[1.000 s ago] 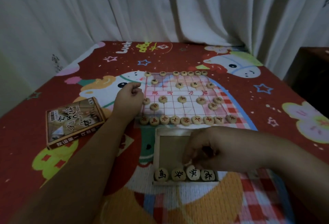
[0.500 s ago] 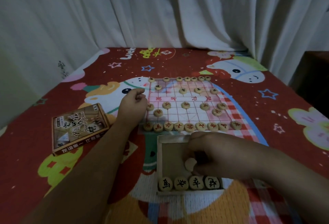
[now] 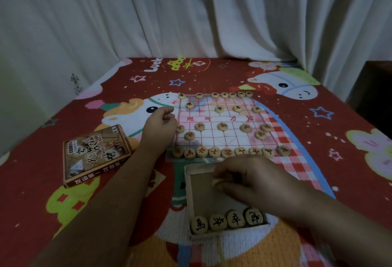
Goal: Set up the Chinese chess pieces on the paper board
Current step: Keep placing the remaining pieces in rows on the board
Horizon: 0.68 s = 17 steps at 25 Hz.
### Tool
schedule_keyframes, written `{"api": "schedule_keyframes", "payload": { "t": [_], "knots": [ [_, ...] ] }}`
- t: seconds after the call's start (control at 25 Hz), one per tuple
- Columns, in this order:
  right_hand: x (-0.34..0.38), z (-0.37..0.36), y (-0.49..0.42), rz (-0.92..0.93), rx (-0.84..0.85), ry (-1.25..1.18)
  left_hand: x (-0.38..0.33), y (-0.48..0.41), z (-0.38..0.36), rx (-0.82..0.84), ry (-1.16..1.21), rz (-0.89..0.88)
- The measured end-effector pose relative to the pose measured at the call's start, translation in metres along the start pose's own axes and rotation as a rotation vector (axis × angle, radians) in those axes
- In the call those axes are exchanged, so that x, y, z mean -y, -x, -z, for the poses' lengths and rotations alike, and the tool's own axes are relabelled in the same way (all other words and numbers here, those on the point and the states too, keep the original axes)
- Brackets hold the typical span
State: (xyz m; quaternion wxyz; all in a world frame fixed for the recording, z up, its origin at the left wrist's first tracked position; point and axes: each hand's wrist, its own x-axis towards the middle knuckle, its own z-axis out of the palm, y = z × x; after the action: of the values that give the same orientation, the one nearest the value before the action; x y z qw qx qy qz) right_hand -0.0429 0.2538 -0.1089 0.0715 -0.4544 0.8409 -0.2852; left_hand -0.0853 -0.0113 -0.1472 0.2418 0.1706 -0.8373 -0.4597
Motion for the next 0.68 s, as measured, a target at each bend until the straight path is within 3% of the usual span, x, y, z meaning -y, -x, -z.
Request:
{"api": "schedule_keyframes", "payload": {
  "t": [0.24,0.68],
  "knots": [
    [-0.005,-0.004,0.006,0.084,0.002,0.027,-0.001,0.000,0.000,0.002,0.010,0.005],
    [-0.016,-0.008,0.006,0.031,0.006,0.147,-0.003,0.002,0.001,0.004,0.004,0.007]
  ]
}}
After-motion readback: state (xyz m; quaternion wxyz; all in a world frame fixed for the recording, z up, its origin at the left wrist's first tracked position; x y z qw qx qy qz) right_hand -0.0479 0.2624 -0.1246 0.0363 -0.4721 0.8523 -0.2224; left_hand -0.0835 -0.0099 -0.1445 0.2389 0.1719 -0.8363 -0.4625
